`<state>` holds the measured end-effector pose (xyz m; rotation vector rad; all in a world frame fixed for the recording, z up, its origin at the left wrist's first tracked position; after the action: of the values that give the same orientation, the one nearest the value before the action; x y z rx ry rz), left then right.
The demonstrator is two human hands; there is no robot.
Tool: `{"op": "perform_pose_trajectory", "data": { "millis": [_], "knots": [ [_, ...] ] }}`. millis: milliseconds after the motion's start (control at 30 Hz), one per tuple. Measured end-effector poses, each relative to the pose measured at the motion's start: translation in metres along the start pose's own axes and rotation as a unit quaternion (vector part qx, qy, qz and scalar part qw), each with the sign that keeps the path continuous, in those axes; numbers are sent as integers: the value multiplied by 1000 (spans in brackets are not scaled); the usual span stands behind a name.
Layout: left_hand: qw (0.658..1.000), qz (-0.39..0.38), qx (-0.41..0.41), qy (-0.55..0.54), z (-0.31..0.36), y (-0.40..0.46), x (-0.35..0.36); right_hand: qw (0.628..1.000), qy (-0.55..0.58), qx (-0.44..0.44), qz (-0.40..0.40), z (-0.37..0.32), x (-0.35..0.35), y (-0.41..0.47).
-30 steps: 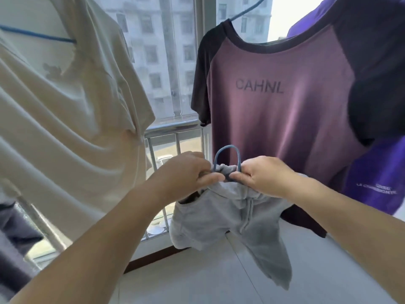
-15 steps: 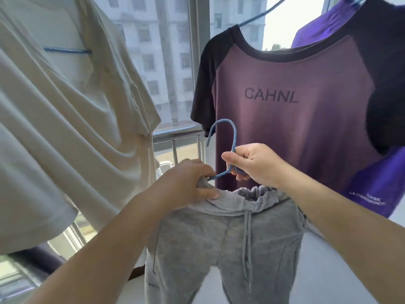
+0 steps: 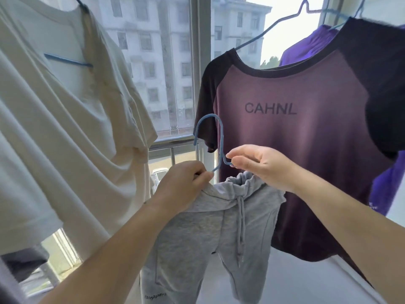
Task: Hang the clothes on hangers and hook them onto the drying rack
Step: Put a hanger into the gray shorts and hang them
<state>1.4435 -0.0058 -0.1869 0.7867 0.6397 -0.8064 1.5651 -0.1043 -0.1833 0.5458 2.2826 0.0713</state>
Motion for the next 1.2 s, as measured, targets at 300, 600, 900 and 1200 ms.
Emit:
{"op": "perform_pose_trajectory", "data": {
  "millis": [300,600,900,1200],
  "knots": [
    [969,217,114,43,43,3,-51,983,13,-96,154,-48,-39,14],
    [950,260,70,157,51,37,-95,945,-103,-79,299,-120,-110,35],
    [949,263,76,159,80,70,-144,895,-178,-92,398,-186,-155,62],
    [961,232,83,128,99,91,-173,883,-200,-72,419,-214,-183,83]
  ]
}}
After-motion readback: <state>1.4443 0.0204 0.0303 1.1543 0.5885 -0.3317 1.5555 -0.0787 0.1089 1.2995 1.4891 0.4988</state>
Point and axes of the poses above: each hand's wrist, its own y-axis towards the middle knuckle, its own x-axis out of the palm, z = x × y, the point moved 8 cm from there along y, towards the middle knuckle, and after that the axes turned 3 degrees about -z, right-handed, at the moved point
